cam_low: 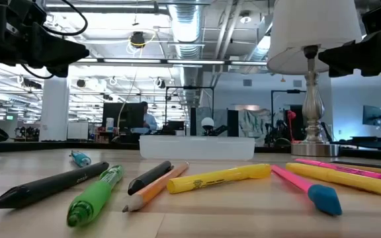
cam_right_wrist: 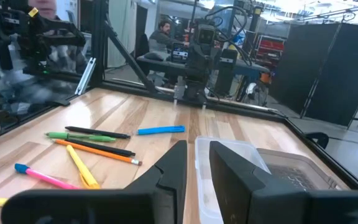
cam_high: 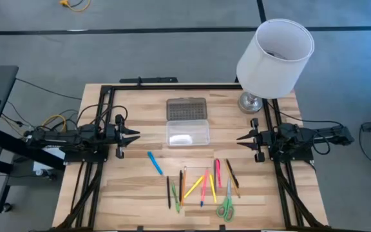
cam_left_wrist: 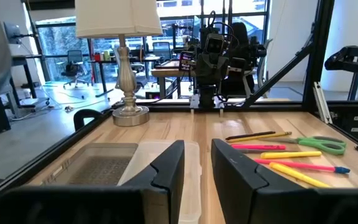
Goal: Pick & place school supplies into a supply box
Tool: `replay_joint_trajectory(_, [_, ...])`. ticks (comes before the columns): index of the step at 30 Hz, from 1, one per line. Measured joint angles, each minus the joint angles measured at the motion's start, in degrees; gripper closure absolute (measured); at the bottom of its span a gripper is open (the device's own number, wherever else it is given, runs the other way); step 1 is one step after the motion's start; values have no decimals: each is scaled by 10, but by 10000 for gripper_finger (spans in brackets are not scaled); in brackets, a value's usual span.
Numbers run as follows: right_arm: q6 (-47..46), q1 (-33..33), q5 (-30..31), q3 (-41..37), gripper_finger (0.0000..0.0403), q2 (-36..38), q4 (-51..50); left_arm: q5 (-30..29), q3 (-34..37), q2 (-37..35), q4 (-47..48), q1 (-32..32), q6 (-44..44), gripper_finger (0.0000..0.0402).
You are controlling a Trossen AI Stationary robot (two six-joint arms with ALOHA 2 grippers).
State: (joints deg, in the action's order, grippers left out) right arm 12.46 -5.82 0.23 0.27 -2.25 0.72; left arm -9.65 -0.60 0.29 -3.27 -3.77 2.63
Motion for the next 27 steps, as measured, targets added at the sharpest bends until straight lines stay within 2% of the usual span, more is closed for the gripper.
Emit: replay_joint_trajectory(27, [0, 0, 0, 0, 337, 0, 0, 0, 0, 0, 0, 0, 0, 325])
